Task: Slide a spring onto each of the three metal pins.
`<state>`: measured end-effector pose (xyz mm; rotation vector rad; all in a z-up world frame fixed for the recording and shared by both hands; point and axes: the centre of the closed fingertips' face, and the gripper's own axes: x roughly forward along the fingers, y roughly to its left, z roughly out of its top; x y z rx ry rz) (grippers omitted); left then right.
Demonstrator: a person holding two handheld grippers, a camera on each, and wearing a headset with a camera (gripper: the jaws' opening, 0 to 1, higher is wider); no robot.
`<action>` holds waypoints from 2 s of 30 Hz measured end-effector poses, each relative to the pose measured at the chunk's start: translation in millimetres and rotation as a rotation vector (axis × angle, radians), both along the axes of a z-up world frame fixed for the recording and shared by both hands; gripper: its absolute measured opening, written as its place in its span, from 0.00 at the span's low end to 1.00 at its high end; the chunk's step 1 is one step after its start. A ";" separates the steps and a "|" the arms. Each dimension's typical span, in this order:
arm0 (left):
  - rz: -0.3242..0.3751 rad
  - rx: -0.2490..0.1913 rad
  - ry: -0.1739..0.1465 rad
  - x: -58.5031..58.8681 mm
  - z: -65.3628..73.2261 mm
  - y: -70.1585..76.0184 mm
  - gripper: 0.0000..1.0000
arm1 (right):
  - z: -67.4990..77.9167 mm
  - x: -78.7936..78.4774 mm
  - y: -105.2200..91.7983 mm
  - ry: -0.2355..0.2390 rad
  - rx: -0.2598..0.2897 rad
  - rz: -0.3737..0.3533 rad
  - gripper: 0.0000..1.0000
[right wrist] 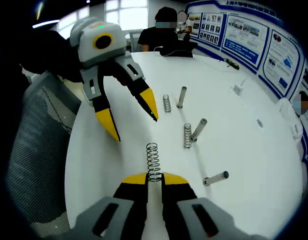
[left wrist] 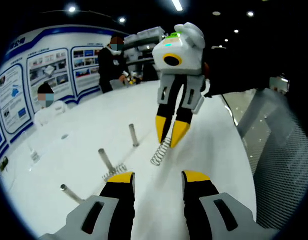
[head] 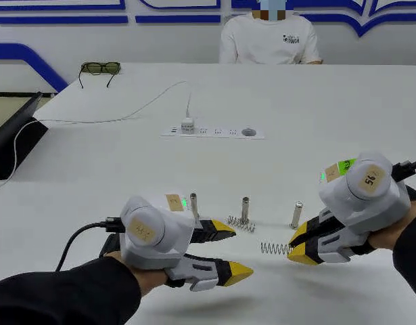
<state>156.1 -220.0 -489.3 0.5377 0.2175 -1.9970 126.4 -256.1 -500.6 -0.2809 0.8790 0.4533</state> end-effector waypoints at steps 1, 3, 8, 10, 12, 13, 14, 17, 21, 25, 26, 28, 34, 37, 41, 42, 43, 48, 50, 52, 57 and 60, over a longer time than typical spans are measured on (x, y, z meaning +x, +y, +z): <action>-0.004 0.002 -0.002 0.1 -1.0 -0.7 0.38 | 0.2 0.6 1.9 0.000 0.002 0.005 0.11; -0.015 0.003 -0.005 -2.9 -1.4 -2.1 0.36 | -0.3 1.5 5.2 0.005 0.004 0.016 0.11; -0.053 0.004 -0.029 -10.4 -4.3 -4.4 0.31 | -0.7 1.4 11.6 0.012 0.007 0.035 0.11; -0.065 0.006 -0.038 -12.0 -6.4 -5.1 0.28 | -0.2 1.8 14.0 0.013 0.008 0.042 0.11; -0.073 0.008 -0.045 -13.5 -8.0 -6.3 0.24 | -0.3 2.2 15.0 0.014 0.008 0.046 0.11; -0.078 0.009 -0.051 -14.3 -9.0 -7.1 0.23 | -0.7 2.0 15.9 0.017 0.012 0.050 0.11; -0.082 0.008 -0.054 -15.2 -9.2 -7.6 0.22 | -1.0 1.7 16.5 0.020 0.013 0.051 0.11; -0.097 0.006 -0.065 -18.8 -9.6 -8.4 0.18 | -2.2 0.6 17.7 0.030 0.012 0.057 0.11; -0.102 0.016 -0.079 -18.2 -13.1 -8.2 0.14 | -1.8 -1.4 20.0 0.039 0.015 0.066 0.11; -0.103 0.028 -0.086 -18.3 -16.6 -7.6 0.12 | 3.0 -1.0 23.4 0.035 0.019 0.072 0.11; -0.103 0.032 -0.086 -18.3 -17.1 -7.5 0.12 | 3.9 -0.7 23.6 0.034 0.019 0.072 0.11; -0.101 0.035 -0.087 -18.3 -17.3 -7.3 0.12 | 6.7 0.6 24.6 0.029 0.021 0.071 0.11; -0.098 0.045 -0.088 -18.0 -18.1 -6.6 0.11 | 15.1 5.1 29.8 0.011 0.018 0.079 0.11; -0.097 0.048 -0.085 -18.7 -18.1 -6.5 0.11 | 20.1 7.7 33.2 0.003 0.013 0.086 0.11; -0.095 0.046 -0.079 -20.3 -16.7 -7.2 0.10 | 26.6 11.7 37.6 -0.012 0.004 0.095 0.11; -0.095 0.045 -0.078 -20.5 -16.4 -7.3 0.10 | 27.4 12.6 38.3 -0.014 0.000 0.098 0.11; -0.095 0.045 -0.076 -21.1 -16.0 -7.6 0.10 | 28.9 13.8 39.7 -0.018 -0.003 0.102 0.11; -0.098 0.041 -0.070 -24.7 -14.3 -9.5 0.10 | 33.2 19.3 46.2 -0.034 -0.005 0.115 0.11; -0.095 0.041 -0.068 -24.6 -14.4 -9.7 0.10 | 32.8 19.7 46.3 -0.032 -0.013 0.119 0.11; -0.090 0.040 -0.063 -23.5 -14.2 -9.5 0.10 | 32.9 20.1 45.6 -0.035 -0.017 0.119 0.11; -0.085 0.039 -0.056 -22.3 -14.4 -9.5 0.10 | 30.1 19.3 44.9 -0.018 -0.018 0.118 0.13; -0.081 0.033 -0.054 -22.3 -13.6 -10.9 0.10 | 26.4 18.3 44.7 -0.005 -0.019 0.118 0.15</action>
